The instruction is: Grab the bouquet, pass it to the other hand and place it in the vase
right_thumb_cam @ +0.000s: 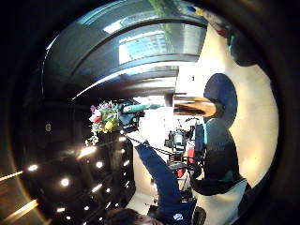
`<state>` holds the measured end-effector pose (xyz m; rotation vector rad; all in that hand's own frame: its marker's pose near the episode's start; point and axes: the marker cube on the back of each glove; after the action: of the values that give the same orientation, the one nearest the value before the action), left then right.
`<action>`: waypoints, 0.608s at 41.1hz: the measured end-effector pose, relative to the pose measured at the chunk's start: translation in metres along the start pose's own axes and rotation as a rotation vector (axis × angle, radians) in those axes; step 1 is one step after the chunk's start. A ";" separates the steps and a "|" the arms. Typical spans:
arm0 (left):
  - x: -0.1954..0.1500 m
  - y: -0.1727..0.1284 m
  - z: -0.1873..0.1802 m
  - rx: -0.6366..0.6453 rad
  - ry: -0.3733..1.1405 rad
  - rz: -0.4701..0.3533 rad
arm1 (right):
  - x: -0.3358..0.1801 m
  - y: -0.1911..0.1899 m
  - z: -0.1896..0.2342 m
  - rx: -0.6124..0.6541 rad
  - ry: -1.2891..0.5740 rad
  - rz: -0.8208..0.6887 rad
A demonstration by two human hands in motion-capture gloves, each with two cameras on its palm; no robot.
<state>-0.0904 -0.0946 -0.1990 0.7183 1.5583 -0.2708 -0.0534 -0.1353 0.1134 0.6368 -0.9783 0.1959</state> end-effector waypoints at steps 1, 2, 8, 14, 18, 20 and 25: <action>-0.005 -0.004 -0.001 0.002 0.002 -0.008 | 0.003 -0.004 -0.001 0.039 0.031 -0.011; -0.009 -0.007 -0.001 0.003 0.003 -0.016 | 0.007 -0.010 -0.002 0.086 0.054 -0.048; -0.044 -0.020 -0.006 -0.057 -0.010 -0.055 | 0.025 -0.023 -0.001 0.160 0.146 -0.034; -0.136 -0.020 -0.031 -0.433 -0.210 -0.076 | 0.021 -0.016 0.001 0.070 0.071 -0.051; -0.210 -0.006 -0.065 -0.607 -0.435 -0.101 | 0.008 -0.001 -0.004 -0.099 -0.126 -0.144; -0.240 0.001 -0.082 -0.629 -0.494 -0.144 | 0.010 0.003 -0.006 -0.164 -0.172 -0.143; -0.260 0.020 -0.108 -0.638 -0.469 -0.122 | 0.015 0.018 -0.010 -0.308 -0.221 0.098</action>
<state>-0.1745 -0.0901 0.0707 0.0472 1.1384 -0.0151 -0.0460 -0.1164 0.1290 0.3318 -1.2250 0.0591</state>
